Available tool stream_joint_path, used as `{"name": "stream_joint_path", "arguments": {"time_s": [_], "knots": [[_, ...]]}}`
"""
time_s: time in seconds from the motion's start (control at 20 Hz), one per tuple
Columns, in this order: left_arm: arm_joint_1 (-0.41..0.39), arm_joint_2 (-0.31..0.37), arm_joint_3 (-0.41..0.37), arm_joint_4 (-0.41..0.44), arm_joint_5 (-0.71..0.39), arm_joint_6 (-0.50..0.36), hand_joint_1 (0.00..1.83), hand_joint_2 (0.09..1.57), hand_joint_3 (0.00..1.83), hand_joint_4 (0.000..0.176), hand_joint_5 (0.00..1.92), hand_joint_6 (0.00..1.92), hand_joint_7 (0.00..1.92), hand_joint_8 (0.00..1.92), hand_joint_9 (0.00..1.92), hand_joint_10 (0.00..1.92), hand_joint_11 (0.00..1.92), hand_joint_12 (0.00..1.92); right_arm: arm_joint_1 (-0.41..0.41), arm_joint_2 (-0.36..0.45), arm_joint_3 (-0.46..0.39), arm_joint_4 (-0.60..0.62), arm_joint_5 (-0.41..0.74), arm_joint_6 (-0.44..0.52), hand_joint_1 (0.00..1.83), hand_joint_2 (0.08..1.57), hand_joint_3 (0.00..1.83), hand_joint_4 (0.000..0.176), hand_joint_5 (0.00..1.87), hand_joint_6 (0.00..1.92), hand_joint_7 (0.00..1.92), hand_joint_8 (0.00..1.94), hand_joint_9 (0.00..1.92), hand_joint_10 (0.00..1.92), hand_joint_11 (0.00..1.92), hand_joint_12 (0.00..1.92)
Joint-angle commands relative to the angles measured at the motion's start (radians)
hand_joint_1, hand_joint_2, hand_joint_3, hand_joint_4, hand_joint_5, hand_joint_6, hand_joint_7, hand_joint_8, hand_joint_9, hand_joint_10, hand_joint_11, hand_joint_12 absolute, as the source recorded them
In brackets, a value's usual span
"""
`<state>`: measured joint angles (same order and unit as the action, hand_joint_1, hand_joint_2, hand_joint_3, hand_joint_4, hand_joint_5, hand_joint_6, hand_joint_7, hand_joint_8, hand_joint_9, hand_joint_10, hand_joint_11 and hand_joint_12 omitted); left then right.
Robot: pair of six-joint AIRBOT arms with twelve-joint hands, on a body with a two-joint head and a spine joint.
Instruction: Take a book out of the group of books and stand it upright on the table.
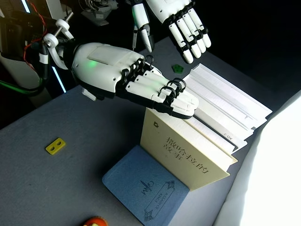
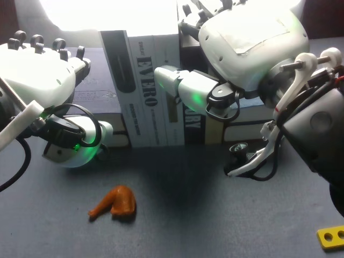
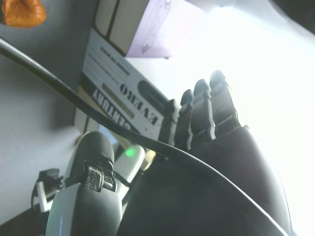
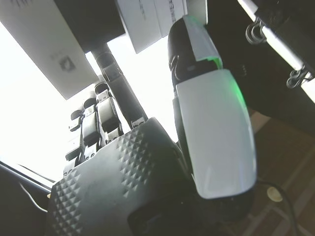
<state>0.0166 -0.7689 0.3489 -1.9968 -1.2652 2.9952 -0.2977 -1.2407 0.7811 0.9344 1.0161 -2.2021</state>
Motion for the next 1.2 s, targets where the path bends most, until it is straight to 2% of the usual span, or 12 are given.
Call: {"name": "stream_joint_path", "arguments": {"time_s": [0.0,0.15,0.35,0.5,0.6,1.0,1.15], "knots": [[-0.012,0.001,0.003,0.103,0.007,0.004,0.22,1.38,0.00,0.000,0.04,0.00,0.00,0.00,0.00,0.00,0.00,0.00,0.005,0.002,-0.002,-0.080,0.068,-0.002,0.00,1.21,0.00,0.000,0.53,0.13,0.13,0.02,0.01,0.00,0.00,0.00],[-0.012,0.001,0.002,0.103,0.007,0.004,0.26,1.37,0.00,0.000,0.06,0.01,0.00,0.00,0.00,0.00,0.00,0.00,0.005,0.003,-0.013,-0.052,0.087,-0.029,0.00,1.21,0.00,0.000,0.52,0.12,0.11,0.01,0.00,0.00,0.00,0.00],[-0.012,0.001,0.002,0.103,0.007,0.004,0.22,1.37,0.00,0.000,0.04,0.01,0.00,0.00,0.00,0.00,0.00,0.00,0.001,0.009,-0.036,-0.023,0.087,-0.075,0.00,1.21,0.00,0.000,0.53,0.12,0.13,0.02,0.01,0.00,0.00,0.00],[-0.012,0.001,0.003,0.103,0.007,0.004,0.27,1.36,0.00,0.000,0.07,0.01,0.00,0.00,0.00,0.00,0.00,0.00,0.003,0.021,-0.066,-0.023,0.087,-0.089,0.00,1.21,0.00,0.000,0.55,0.12,0.12,0.01,0.00,0.00,0.00,0.00],[-0.012,0.001,0.003,0.103,0.007,0.004,0.19,1.38,0.00,0.000,0.04,0.00,0.00,0.00,0.00,0.00,0.00,0.00,0.001,0.028,-0.085,-0.023,0.087,-0.101,0.00,1.21,0.00,0.000,0.56,0.12,0.14,0.01,0.01,0.01,0.00,0.00],[-0.012,0.001,0.003,0.103,0.007,0.004,0.21,1.37,0.00,0.000,0.06,0.00,0.00,0.00,0.00,0.00,0.00,0.00,-0.019,0.074,-0.187,-0.005,0.087,-0.164,0.00,1.21,0.00,0.000,0.58,0.12,0.15,0.01,0.02,0.01,0.00,0.00],[-0.012,0.001,0.003,0.103,0.007,0.004,0.20,1.37,0.00,0.000,0.04,0.00,0.00,0.00,0.00,0.00,0.00,0.00,-0.012,0.092,-0.223,0.055,0.087,-0.201,0.00,1.21,0.00,0.000,0.58,0.11,0.15,0.01,0.02,0.01,0.00,0.00]]}}
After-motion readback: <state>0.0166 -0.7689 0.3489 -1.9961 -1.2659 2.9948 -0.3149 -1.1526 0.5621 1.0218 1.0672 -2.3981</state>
